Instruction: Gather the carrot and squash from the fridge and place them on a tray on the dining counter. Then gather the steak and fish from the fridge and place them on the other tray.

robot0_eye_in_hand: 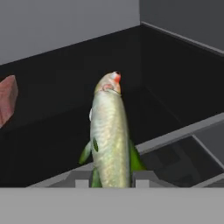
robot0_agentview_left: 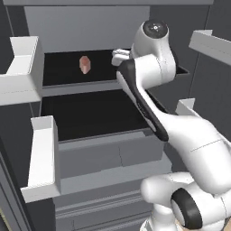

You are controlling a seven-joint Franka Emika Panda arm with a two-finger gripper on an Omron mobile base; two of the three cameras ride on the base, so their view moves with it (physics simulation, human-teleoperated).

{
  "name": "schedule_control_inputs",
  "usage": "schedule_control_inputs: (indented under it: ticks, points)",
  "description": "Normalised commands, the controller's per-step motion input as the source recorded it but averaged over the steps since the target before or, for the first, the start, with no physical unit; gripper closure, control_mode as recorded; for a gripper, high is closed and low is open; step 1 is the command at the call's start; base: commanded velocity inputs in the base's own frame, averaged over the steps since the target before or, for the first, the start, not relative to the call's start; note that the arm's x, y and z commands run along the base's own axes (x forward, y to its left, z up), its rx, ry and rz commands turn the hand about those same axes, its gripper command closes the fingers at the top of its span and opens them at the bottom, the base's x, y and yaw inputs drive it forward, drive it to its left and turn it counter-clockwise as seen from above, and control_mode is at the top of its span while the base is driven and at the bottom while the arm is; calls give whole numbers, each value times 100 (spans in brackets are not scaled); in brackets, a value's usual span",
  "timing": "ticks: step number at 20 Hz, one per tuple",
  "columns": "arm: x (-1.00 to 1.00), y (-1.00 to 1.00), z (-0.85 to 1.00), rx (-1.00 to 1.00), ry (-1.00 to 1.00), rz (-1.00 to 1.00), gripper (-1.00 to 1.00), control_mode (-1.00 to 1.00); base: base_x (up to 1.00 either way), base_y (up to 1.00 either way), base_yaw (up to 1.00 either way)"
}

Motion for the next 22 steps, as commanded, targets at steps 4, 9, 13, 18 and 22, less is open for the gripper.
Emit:
schedule_control_inputs:
  ticks: [4,9,13,18,22]
  points:
    - [-100,0,13,6,-2,0,100,-100,0,0,0]
    - [-100,0,17,6,0,0,100,-100,0,0,0]
    - [-99,0,18,3,0,0,100,-100,0,0,0]
    - [-94,0,16,1,1,0,100,-100,0,0,0]
    - [-87,0,10,0,0,0,100,-100,0,0,0]
